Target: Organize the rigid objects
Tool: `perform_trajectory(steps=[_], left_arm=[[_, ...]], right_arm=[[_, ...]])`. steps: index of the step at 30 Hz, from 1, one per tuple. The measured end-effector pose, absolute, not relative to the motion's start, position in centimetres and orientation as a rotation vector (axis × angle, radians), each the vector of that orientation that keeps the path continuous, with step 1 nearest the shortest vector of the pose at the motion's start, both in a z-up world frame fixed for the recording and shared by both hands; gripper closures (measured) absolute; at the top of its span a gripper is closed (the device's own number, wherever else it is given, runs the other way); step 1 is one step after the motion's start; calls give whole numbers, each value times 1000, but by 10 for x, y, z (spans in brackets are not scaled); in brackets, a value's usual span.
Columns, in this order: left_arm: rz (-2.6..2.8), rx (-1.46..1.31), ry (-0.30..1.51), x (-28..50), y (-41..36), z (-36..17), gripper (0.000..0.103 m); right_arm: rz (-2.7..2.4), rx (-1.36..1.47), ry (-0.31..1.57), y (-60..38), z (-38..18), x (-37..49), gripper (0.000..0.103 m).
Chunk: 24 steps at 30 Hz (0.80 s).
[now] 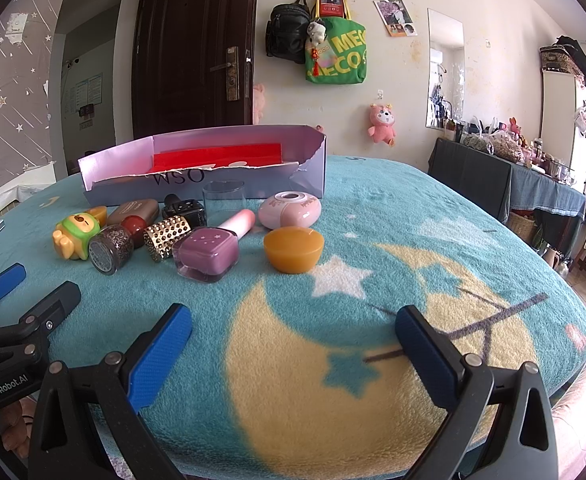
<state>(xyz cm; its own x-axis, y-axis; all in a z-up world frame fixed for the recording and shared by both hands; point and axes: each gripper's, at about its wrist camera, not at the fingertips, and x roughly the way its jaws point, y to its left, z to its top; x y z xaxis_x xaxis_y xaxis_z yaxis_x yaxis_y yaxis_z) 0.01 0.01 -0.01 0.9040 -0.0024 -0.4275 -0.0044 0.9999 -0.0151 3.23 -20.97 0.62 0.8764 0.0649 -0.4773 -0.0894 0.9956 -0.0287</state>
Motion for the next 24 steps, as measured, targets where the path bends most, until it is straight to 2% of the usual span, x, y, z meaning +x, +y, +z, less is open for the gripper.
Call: perform_trajectory(steps=[24], left_arm=[[-24,-34,492,11,8,13,0]], right_arm=[[105,-35,538,-210,14,37,0]])
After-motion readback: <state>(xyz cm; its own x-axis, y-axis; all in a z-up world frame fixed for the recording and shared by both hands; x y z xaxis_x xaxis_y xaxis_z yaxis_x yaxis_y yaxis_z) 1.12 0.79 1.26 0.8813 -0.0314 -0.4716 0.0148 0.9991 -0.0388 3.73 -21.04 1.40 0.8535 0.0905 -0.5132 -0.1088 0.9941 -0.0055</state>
